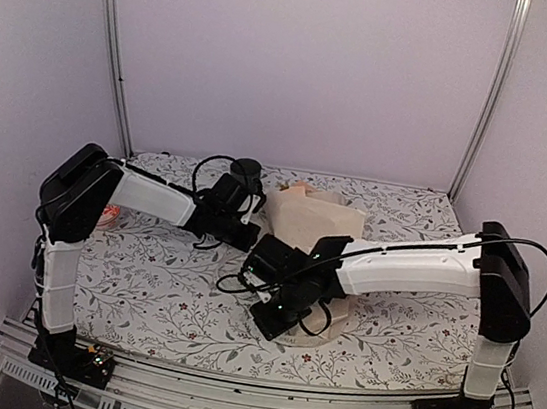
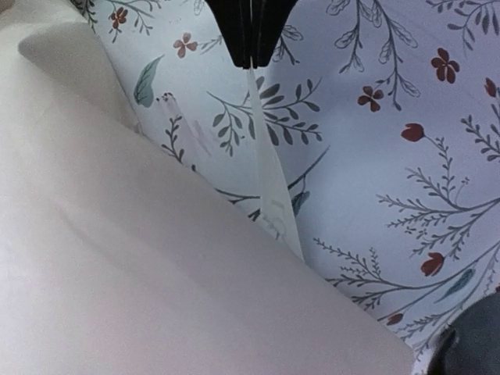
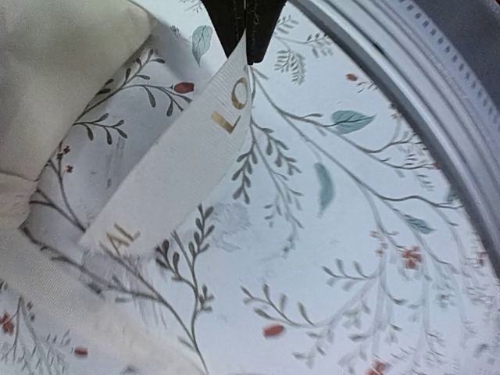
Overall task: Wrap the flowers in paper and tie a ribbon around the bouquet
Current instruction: Cross the half-tied ribbon over the folded bouquet.
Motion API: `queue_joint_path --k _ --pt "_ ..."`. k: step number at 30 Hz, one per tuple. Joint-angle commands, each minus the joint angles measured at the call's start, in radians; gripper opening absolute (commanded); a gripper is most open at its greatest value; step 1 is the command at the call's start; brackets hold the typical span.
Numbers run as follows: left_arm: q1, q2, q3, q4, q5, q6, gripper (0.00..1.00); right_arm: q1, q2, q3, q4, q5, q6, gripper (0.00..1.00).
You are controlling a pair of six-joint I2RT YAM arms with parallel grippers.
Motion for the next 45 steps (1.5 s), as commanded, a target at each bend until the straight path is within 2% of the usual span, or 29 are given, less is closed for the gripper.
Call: queue_joint_path --k 1,6,9,12,15,19,23,27,35,38,40,45 --pt "0.032 -0.052 0.002 0.008 0.010 0.017 0.00 -0.089 -0.260 -0.014 0.102 -0.176 -0.118 0.00" --pt "0.050 -0.070 0.002 0.010 0.018 0.020 0.00 -0.352 -0.462 -0.086 0.176 -0.307 -0.152 0.00" --pt "0.064 -0.085 0.000 0.001 0.020 0.021 0.00 -0.562 -0.550 -0.124 0.229 -0.495 -0.174 0.00" --pt "0.071 -0.109 -0.014 -0.003 0.013 0.028 0.00 -0.683 -0.613 -0.148 0.249 -0.606 -0.179 0.00" --pt "0.079 -0.139 -0.030 -0.003 0.003 0.035 0.00 -0.757 -0.666 -0.155 0.236 -0.551 -0.180 0.00" --pt "0.106 -0.151 -0.048 0.009 -0.002 0.030 0.00 -0.931 -0.678 -0.219 0.271 -0.327 -0.106 0.00" --pt "0.158 -0.169 -0.053 0.018 -0.020 0.040 0.00 -1.209 -0.608 -0.330 0.475 -0.384 -0.015 0.00" --pt "0.238 -0.200 -0.095 0.002 -0.060 0.042 0.00 -1.384 -0.527 -0.403 0.553 -0.357 0.047 0.00" --pt "0.462 -0.363 -0.403 0.121 -0.018 -0.089 0.00 -1.637 -0.378 -0.701 0.692 -0.409 0.136 0.00" --pt "0.557 -0.434 -0.522 0.218 0.070 -0.170 0.00 -1.747 -0.349 -0.780 0.736 -0.428 0.151 0.00" --pt "0.609 -0.483 -0.594 0.267 0.086 -0.216 0.00 -1.798 -0.382 -0.803 0.743 -0.439 0.166 0.00" --pt "0.686 -0.633 -0.699 0.269 0.031 -0.262 0.00 -1.849 -0.488 -0.832 0.723 -0.370 0.171 0.00"
